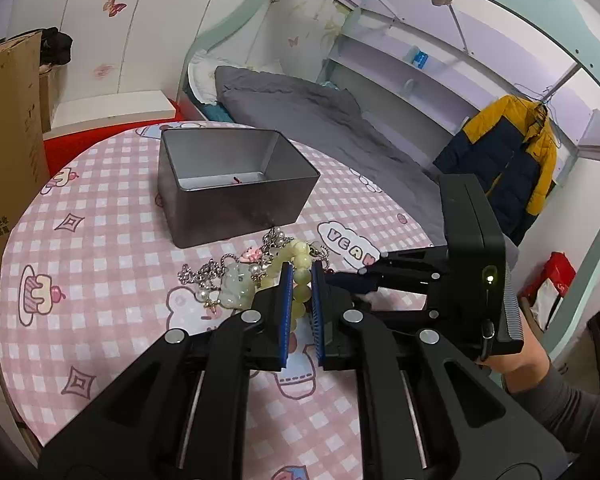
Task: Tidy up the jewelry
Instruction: 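Grasp the pale yellow bead bracelet with the left gripper while the right gripper grasps a pink charm, then carry the yellow bracelet into the grey box with the left gripper while the right drops the pink charm in, then move both open grippers back over the jewelry pile, then grasp the jade pendant with the left gripper while the right gripper grasps the red bead bracelet, then carry the jade pendant and red bead bracelet over the grey box and open both grippers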
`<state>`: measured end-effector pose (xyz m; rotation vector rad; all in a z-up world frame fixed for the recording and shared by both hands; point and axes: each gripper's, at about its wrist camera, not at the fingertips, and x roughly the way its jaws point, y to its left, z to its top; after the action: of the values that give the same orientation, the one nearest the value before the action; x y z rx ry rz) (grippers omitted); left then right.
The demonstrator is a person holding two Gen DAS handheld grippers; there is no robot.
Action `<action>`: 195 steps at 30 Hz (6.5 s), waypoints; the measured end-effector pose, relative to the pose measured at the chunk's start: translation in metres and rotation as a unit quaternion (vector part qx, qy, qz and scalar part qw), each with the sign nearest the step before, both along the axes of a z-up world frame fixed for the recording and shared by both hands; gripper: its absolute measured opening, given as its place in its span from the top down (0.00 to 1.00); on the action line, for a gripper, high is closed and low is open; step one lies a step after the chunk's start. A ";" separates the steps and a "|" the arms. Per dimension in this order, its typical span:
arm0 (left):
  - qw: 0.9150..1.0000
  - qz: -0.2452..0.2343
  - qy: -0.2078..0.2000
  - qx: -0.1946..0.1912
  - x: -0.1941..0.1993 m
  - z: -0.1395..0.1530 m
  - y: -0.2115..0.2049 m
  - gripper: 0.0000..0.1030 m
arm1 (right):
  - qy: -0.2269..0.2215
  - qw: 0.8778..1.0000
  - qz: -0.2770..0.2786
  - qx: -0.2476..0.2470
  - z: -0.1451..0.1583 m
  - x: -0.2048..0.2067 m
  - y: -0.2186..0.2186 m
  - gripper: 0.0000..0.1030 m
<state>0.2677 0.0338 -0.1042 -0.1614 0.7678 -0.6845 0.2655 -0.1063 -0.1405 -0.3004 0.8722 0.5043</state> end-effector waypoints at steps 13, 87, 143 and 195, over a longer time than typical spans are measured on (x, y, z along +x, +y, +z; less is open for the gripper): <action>1.000 -0.003 -0.023 -0.002 0.013 0.024 -0.009 0.91 | 0.006 0.994 -0.011 0.107 0.038 0.000 -0.034 0.91; 0.985 0.053 -0.020 0.165 0.005 -0.040 -0.039 0.49 | 0.003 0.990 -0.081 0.119 0.023 -0.023 -0.072 0.74; 0.998 0.016 -0.044 0.048 0.024 0.043 -0.016 0.72 | -0.069 0.996 -0.017 0.063 0.106 -0.009 -0.030 0.94; 0.992 0.063 -0.024 0.106 0.051 0.024 -0.016 0.49 | -0.046 0.983 -0.093 0.152 0.084 0.031 -0.065 0.85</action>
<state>0.3183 0.0176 -0.0806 -0.0006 0.7726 -0.4822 0.2962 -0.1716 -0.0565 0.0378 0.7130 0.4393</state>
